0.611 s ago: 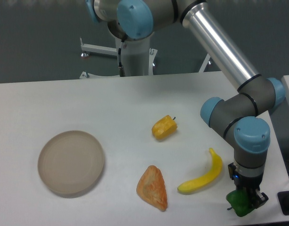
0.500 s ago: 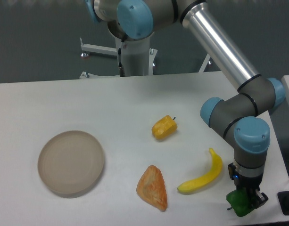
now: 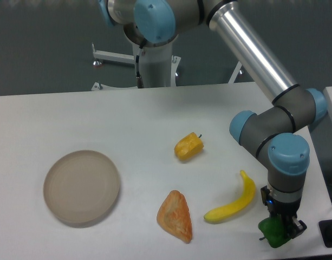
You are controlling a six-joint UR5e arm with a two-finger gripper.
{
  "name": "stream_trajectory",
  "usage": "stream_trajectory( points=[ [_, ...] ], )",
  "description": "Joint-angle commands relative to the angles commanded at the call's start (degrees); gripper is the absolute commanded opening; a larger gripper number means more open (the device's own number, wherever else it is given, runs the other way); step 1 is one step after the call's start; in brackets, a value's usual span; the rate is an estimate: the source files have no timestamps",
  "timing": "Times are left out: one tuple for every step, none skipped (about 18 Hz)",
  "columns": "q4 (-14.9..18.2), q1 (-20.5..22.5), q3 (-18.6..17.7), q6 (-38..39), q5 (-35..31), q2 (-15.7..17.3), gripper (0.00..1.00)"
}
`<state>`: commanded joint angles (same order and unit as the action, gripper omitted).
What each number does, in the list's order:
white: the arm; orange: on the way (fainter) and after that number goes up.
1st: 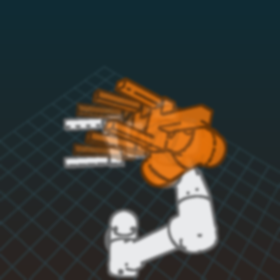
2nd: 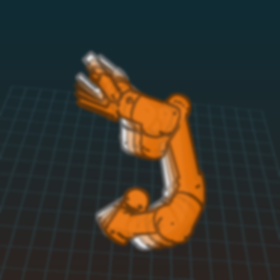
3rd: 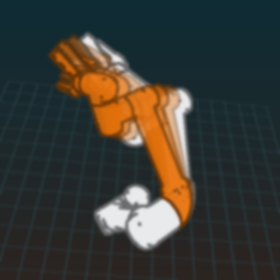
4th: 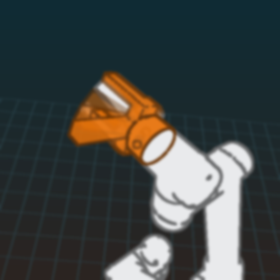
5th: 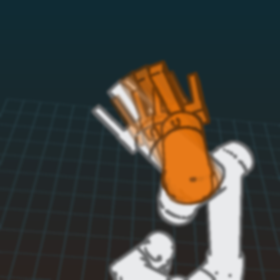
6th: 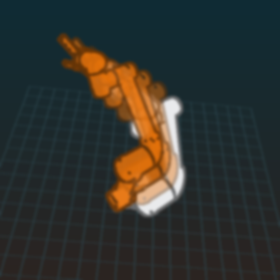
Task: Place the green pepper on the table
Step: 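Hold the green pepper in the gripper near the banana tip, then lift the green pepper and carry it toward the yellow pepper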
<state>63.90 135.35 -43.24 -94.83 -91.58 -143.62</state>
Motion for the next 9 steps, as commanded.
stream_trajectory(
  points=[
    [0.0, 0.0, -0.7, 0.0, 0.1, 0.4, 0.36],
    [0.0, 0.0, -1.6, 0.0, 0.3, 1.0, 0.36],
    [0.0, 0.0, -2.7, 0.0, 0.5, 1.7, 0.36],
    [0.0, 0.2, -3.9, 0.0, 1.0, 2.5, 0.36],
    [0.0, 0.4, -5.3, -0.1, 1.3, 3.5, 0.36],
    [0.0, 0.7, -6.9, -0.3, 1.3, 4.7, 0.36],
    [0.0, 1.0, -8.5, -0.4, 1.5, 5.9, 0.36],
    [0.0, 1.6, -10.3, -1.0, 2.0, 7.0, 0.36],
    [0.0, 2.0, -11.9, -1.1, 2.9, 8.3, 0.36]
  ],
)
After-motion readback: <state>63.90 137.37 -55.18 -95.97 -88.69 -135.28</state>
